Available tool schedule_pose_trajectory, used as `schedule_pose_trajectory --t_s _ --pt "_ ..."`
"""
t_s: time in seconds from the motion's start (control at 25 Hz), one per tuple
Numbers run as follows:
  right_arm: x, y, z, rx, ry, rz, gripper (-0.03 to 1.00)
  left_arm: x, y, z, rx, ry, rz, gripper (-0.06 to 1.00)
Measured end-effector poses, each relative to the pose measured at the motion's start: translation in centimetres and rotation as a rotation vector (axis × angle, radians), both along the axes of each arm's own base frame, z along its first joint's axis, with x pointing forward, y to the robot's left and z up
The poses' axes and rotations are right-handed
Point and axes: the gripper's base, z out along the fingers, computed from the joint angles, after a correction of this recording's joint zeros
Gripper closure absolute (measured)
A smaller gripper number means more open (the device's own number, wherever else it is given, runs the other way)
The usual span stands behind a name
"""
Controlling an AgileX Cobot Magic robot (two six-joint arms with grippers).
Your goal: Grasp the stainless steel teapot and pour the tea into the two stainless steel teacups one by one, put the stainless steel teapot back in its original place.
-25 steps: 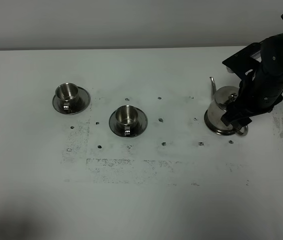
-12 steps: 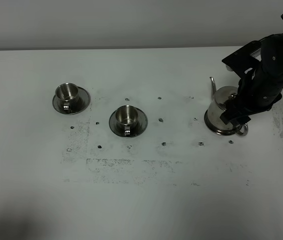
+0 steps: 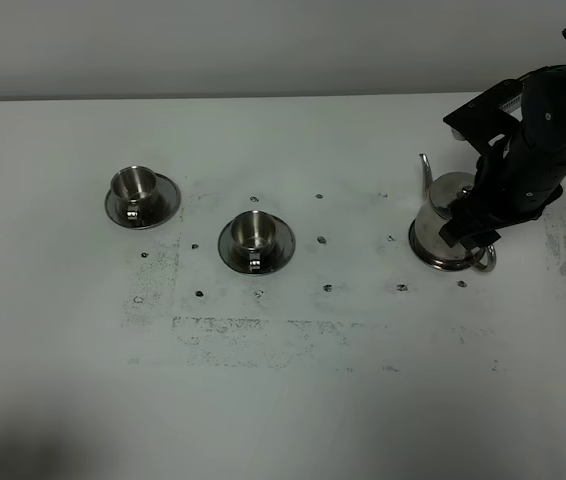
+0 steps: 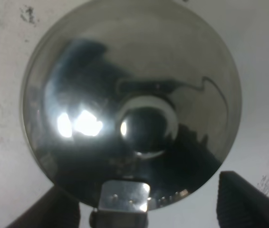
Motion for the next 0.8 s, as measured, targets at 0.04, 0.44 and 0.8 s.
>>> schedule_pose_trajectory --t_s 0.04,0.44,0.8 --pt "0.00 0.00 0.00 0.000 0.000 0.000 0.39 0.00 0.00 0.00 0.000 0.000 0.000 0.25" --pt "0.00 -0.01 -0.83 -0.005 0.033 0.001 0.42 0.00 0.00 0.00 0.000 0.000 0.000 0.25" --pt "0.00 -0.06 -0.84 -0.006 0.035 0.001 0.42 0.00 0.00 0.00 0.000 0.000 0.000 0.25"
